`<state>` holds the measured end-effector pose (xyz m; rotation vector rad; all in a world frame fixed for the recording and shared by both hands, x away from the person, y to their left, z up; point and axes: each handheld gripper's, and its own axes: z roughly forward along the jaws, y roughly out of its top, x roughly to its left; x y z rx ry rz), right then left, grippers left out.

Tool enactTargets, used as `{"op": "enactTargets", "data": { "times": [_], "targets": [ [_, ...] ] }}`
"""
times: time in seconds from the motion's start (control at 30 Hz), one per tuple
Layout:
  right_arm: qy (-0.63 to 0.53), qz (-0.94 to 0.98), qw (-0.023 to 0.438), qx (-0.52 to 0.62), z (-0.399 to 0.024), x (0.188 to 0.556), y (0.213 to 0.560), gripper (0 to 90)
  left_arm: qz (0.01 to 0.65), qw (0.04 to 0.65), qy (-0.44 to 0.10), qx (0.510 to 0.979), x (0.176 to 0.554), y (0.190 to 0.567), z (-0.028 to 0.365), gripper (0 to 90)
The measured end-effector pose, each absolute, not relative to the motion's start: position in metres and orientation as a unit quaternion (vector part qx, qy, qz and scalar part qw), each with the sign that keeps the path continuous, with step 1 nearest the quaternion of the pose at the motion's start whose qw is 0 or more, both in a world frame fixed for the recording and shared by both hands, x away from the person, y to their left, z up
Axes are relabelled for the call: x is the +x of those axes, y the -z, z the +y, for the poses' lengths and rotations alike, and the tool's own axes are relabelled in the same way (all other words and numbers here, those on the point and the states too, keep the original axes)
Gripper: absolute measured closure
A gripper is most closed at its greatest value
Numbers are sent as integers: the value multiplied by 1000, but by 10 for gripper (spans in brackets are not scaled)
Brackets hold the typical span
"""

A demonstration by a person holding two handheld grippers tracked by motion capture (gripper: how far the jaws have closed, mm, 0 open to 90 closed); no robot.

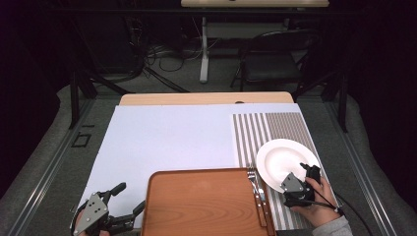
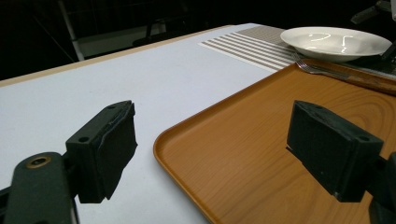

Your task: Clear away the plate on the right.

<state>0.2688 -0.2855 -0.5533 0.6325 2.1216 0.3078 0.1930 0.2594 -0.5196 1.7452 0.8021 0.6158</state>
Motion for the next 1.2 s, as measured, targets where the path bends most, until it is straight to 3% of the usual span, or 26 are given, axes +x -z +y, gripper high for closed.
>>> {"op": "enactTargets", "data": {
  "times": [0.63, 1.0, 1.1, 1.13, 1.2],
  "targets": [
    [-123, 858, 427, 257, -286, 269, 551, 18, 337, 533, -259, 732, 193, 520, 259, 158],
    [-143, 866, 402, 259, -287, 270, 538, 156, 337, 532, -261, 732, 193, 519, 260, 158],
    [-142, 875, 387, 255, -287, 271, 534, 232, 337, 531, -260, 732, 193, 519, 260, 158],
    [-144, 879, 379, 252, -286, 271, 532, 298, 337, 532, -260, 732, 193, 519, 260, 158],
    [-138, 881, 375, 252, -286, 271, 530, 312, 337, 531, -261, 732, 193, 519, 260, 158]
  ]
}}
